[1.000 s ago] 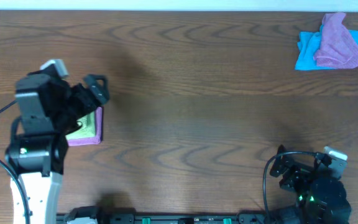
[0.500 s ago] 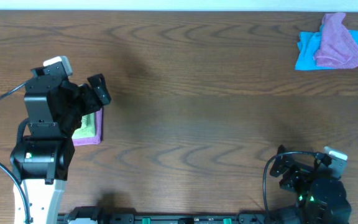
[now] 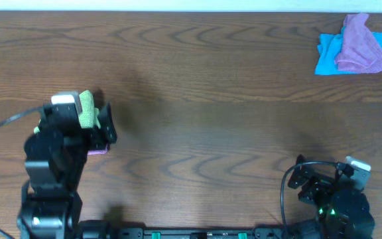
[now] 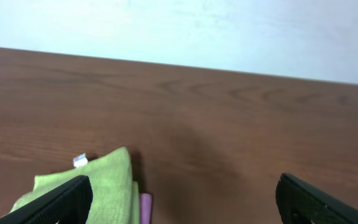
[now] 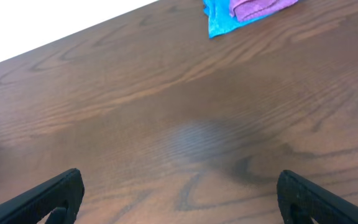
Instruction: Fold the cloth
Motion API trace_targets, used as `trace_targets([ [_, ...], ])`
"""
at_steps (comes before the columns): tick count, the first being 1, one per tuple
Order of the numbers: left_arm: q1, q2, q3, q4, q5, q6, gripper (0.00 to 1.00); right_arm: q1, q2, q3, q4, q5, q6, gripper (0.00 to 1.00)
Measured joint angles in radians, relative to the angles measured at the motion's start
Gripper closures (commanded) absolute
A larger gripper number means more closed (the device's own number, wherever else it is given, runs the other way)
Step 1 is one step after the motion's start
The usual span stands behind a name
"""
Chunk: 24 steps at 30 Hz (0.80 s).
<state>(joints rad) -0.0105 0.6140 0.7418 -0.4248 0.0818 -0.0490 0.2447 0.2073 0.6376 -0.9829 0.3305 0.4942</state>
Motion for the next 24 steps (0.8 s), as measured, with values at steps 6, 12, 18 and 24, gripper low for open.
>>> trace_targets([
  [6, 0.0, -0.192, -0.191, 0.005, -0.007, 0.039, 0.05, 0.0, 0.0, 0.0, 0.0, 0.0, 0.0, 0.01],
  [12, 0.0, -0.369, -0.331, -0.003, -0.008, 0.055, 0.05, 0.0, 0.0, 0.0, 0.0, 0.0, 0.0, 0.01],
  [18, 0.0, -0.478, -0.432, -0.082, -0.007, 0.058, 0.05, 0.0, 0.0, 0.0, 0.0, 0.0, 0.0, 0.01],
  [24, 0.0, -0.554, -0.46, -0.198, -0.008, 0.079, 0.05, 0.0, 0.0, 0.0, 0.0, 0.0, 0.0, 0.01],
])
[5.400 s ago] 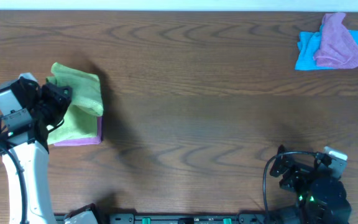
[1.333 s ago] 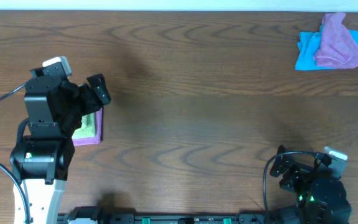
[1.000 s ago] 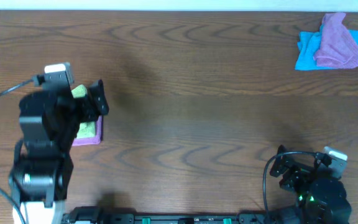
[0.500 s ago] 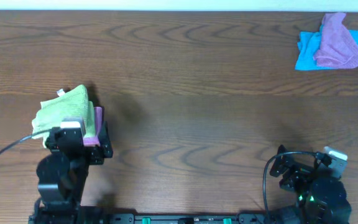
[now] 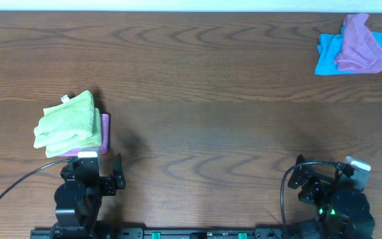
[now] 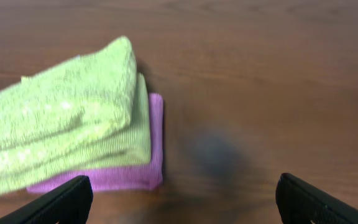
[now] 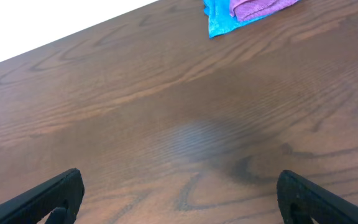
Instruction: Fold the cloth
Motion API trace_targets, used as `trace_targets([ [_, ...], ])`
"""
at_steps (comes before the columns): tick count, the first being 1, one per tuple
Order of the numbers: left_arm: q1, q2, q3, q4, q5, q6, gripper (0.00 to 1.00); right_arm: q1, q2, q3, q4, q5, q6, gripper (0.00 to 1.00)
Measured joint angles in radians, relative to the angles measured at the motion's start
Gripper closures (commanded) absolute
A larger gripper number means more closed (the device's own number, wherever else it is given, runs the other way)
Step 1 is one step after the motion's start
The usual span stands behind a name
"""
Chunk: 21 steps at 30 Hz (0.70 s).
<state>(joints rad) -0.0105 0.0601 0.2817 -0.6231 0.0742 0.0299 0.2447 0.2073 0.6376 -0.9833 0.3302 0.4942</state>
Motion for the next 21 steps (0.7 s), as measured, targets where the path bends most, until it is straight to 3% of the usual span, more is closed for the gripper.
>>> trace_targets([
  [21, 0.0, -0.05, -0.107, -0.093, -0.008, 0.129, 0.05, 0.0, 0.0, 0.0, 0.0, 0.0, 0.0, 0.01],
])
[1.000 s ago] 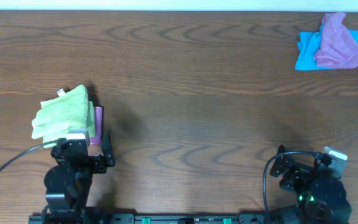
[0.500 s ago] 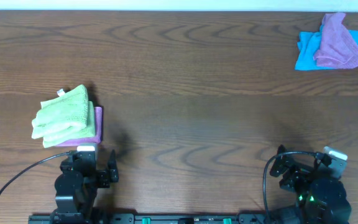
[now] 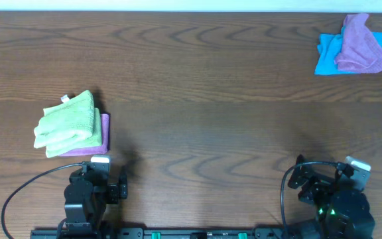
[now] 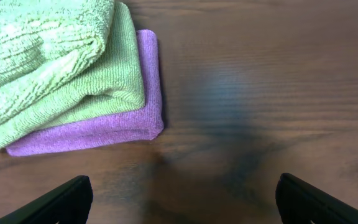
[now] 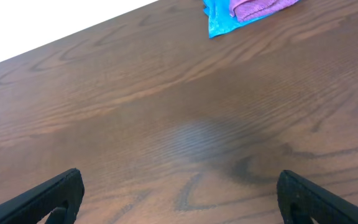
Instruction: Fold the cloth
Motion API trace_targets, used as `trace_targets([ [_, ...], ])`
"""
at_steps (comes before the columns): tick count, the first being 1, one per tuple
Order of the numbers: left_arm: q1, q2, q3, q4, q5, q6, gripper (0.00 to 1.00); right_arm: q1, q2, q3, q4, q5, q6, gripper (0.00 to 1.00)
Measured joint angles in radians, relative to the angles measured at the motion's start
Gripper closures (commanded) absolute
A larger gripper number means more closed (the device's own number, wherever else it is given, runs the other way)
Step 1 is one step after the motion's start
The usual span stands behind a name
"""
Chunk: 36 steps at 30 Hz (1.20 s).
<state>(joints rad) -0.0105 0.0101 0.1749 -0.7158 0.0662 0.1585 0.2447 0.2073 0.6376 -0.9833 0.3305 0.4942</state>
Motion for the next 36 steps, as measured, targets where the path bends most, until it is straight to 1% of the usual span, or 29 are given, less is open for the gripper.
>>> trace_targets([
  [7, 0.0, 0.0, 0.0, 0.001, -0.014, 0.022, 0.05, 0.0, 0.0, 0.0, 0.0, 0.0, 0.0, 0.01],
  [26, 0.0, 0.0, 0.0, 0.001, -0.015, 0.026, 0.05, -0.011, 0.0, -0.002, -0.001, 0.003, -0.004, 0.01],
  [29, 0.0, 0.0, 0.0, 0.001, -0.015, 0.026, 0.05, -0.057, -0.009, -0.046, 0.011, -0.011, -0.08, 0.01],
  [34, 0.0, 0.0, 0.0, 0.001, -0.015, 0.026, 0.05, -0.128, -0.082, -0.175, 0.035, -0.124, -0.252, 0.01],
  [36, 0.0, 0.0, 0.0, 0.001, -0.015, 0.026, 0.05, -0.153, -0.115, -0.211, 0.036, -0.157, -0.294, 0.01],
])
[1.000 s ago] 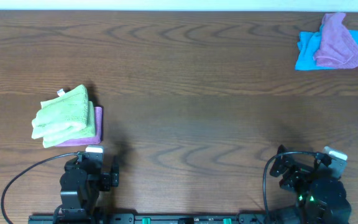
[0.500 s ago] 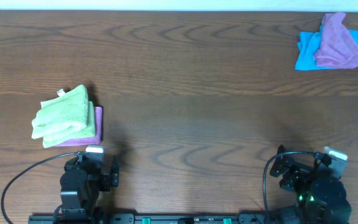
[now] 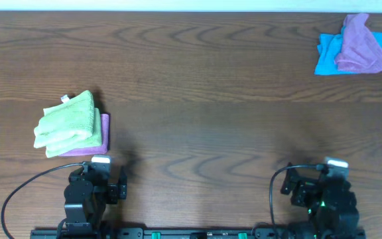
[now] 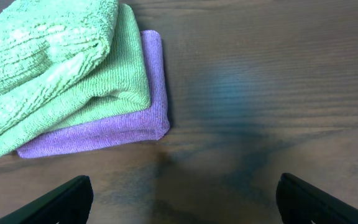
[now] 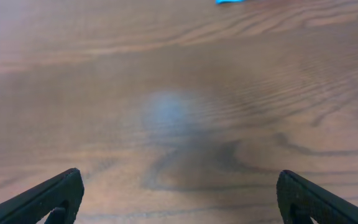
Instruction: Fold the cloth
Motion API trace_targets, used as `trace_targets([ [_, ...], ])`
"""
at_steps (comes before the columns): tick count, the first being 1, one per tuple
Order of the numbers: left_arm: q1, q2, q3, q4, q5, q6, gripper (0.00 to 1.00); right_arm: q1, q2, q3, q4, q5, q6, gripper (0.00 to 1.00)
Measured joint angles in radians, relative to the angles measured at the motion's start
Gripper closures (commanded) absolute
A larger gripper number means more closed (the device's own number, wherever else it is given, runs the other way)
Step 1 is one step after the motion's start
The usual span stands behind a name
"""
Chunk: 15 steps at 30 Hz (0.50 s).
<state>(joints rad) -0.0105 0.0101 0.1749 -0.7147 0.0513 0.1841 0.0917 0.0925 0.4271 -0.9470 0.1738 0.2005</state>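
Note:
A folded green cloth (image 3: 68,124) lies on top of a folded purple cloth (image 3: 104,131) at the left of the table; the left wrist view shows the green cloth (image 4: 48,62) over the purple cloth (image 4: 129,127). My left gripper (image 4: 180,205) is open, near the front edge, just below the stack and holding nothing. At the far right corner a crumpled mauve cloth (image 3: 360,46) lies on a blue cloth (image 3: 325,56). My right gripper (image 5: 180,205) is open over bare wood at the front right; a sliver of the blue cloth (image 5: 230,2) shows at the top edge.
The brown wooden table (image 3: 204,93) spans the whole view, with a white wall strip along its far edge. Both arm bases (image 3: 88,199) sit at the front edge with their cables.
My right arm has shifted a little to the left and its camera tilted down, so the far cloths have nearly left its view. The left arm and the stack are almost unchanged.
First my left gripper was over the green cloth at the left stack, fingers apart. Then it had drawn back toward the front edge, leaving the green cloth folded on the purple one. It stayed there, open, and the right arm has now turned slightly.

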Motion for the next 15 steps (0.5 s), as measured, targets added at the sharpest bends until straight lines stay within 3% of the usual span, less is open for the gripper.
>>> trace_targets([
  [15, 0.0, 0.0, 0.0, 0.0, 0.0, 0.0, 0.05, -0.064, -0.076, -0.206, 0.096, -0.158, -0.145, 0.01],
])
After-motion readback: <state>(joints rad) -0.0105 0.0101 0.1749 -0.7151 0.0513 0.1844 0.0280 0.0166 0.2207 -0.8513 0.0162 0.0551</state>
